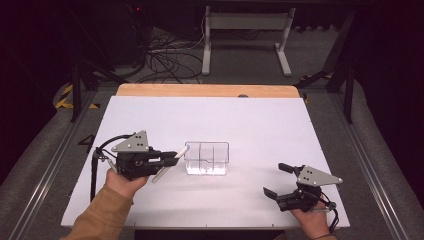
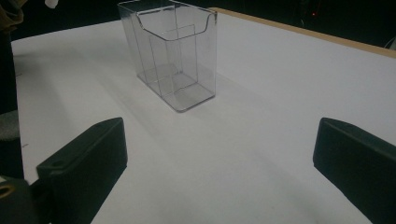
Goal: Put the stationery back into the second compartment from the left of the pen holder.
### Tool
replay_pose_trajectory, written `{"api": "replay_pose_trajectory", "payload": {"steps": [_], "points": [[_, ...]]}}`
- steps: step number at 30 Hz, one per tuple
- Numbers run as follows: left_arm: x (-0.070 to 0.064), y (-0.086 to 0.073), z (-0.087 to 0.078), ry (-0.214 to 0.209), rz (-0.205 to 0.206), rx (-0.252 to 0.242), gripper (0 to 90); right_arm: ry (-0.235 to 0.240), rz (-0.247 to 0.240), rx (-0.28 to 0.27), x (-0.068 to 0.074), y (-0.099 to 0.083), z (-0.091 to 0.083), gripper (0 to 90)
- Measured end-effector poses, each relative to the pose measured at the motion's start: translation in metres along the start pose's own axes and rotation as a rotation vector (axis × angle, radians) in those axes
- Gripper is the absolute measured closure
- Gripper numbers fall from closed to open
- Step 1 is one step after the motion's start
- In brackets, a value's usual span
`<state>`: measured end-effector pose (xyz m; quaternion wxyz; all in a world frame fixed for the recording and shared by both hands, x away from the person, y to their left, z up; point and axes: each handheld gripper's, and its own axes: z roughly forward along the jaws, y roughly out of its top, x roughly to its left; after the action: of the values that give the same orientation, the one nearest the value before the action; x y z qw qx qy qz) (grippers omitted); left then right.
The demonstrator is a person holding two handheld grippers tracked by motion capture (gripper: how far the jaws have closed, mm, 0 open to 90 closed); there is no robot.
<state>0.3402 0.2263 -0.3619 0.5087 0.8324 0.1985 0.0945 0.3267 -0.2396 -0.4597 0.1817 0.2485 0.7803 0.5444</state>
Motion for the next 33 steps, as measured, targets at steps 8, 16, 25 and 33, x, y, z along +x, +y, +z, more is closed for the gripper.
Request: {"api": "replay_pose_trajectory", "payload": {"steps": [8, 16, 25, 33], "points": [[0.003, 0.011, 0.002, -0.008, -0.013, -0.101, 78.8, 0.002, -0.001, 0.001, 0.000, 0.000, 0.000, 3.3], [0.004, 0.017, 0.009, 0.001, -0.022, -0.189, 78.7, 0.005, 0.001, 0.003, 0.000, -0.001, 0.001, 3.3], [0.009, 0.026, 0.022, -0.024, -0.046, -0.257, 78.8, 0.010, 0.003, 0.004, 0.000, -0.001, 0.001, 3.3], [0.015, 0.030, 0.040, -0.027, -0.070, -0.312, 78.6, 0.014, 0.002, 0.005, 0.000, -0.002, 0.001, 3.3]]}}
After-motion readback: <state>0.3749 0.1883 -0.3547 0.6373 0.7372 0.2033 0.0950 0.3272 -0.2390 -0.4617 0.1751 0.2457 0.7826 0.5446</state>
